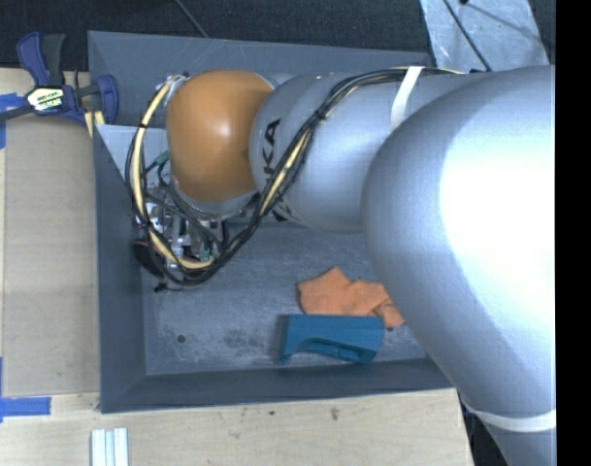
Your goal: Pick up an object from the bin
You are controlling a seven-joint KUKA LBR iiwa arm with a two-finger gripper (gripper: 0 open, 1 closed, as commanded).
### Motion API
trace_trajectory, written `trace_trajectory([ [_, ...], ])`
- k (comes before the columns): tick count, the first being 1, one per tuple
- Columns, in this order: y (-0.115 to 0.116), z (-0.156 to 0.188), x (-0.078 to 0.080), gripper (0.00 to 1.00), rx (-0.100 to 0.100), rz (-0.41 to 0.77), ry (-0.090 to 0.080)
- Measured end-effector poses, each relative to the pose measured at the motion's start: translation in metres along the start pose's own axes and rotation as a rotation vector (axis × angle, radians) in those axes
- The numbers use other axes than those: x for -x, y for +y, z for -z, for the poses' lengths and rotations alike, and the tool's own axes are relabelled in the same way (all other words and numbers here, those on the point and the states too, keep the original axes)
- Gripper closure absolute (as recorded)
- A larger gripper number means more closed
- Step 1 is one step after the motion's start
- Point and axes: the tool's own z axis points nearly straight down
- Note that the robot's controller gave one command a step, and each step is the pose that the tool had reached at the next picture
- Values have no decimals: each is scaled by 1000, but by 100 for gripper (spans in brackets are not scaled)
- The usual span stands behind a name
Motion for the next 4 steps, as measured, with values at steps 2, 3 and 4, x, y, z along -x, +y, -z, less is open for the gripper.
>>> trace_trajectory([
  [2, -5, -46, -2, 100, -2, -240, 2],
  [3, -5, -46, -2, 100, -2, -241, 2],
  [4, -6, -43, -3, 100, -3, -241, 5],
])
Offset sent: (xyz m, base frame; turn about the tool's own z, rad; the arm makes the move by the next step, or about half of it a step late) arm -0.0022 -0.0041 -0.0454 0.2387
